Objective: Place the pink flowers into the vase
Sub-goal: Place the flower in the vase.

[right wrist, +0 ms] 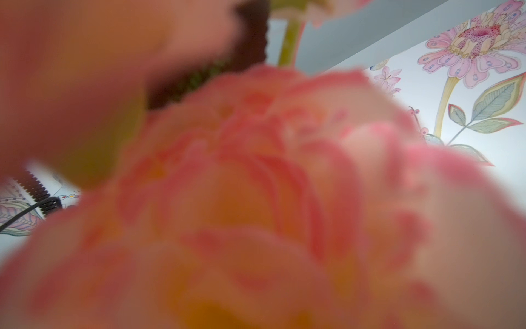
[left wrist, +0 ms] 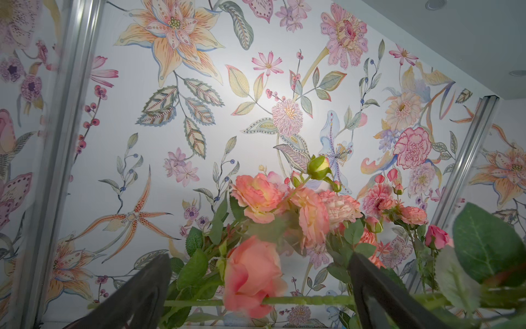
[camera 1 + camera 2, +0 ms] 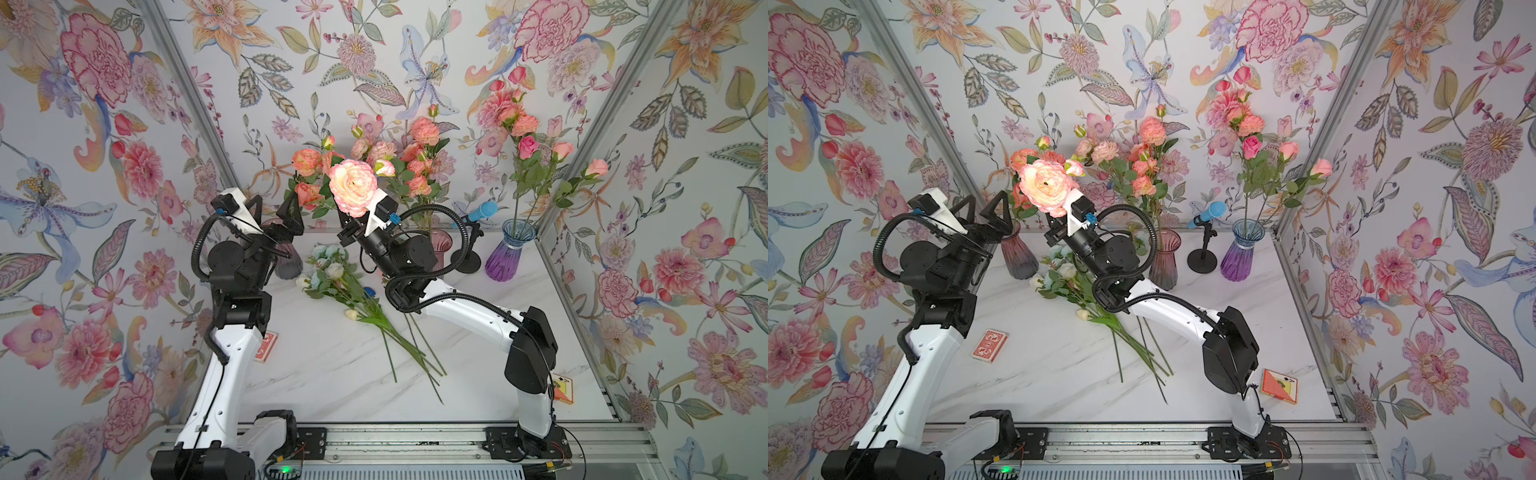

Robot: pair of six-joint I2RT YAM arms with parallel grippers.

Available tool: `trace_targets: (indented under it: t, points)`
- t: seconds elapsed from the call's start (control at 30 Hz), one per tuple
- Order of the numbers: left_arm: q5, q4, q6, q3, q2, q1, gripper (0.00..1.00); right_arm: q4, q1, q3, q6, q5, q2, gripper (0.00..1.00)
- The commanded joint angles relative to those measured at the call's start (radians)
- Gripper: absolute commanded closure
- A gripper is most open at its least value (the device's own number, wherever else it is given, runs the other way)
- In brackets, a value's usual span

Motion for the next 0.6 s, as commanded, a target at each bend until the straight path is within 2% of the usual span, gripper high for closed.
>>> trace_targets:
  t: [0.0,0.33,0.57]
  points:
    - [0.002,0.058,-0.082,-0.007,-0.005,0.030,0.00,0.001,0.008,0.059,-0.046,0.012,0.039,1.00]
    - [0.010,0.090,-0.118,-0.036,-0.005,0.043,0.00,-0.154,0.027,0.180,-0.080,-0.010,0.137,0.99]
    - [-0.025,0.038,-0.107,-0.053,-0.037,0.054,0.00,-0.212,0.036,0.290,-0.080,-0.005,0.246,0.99]
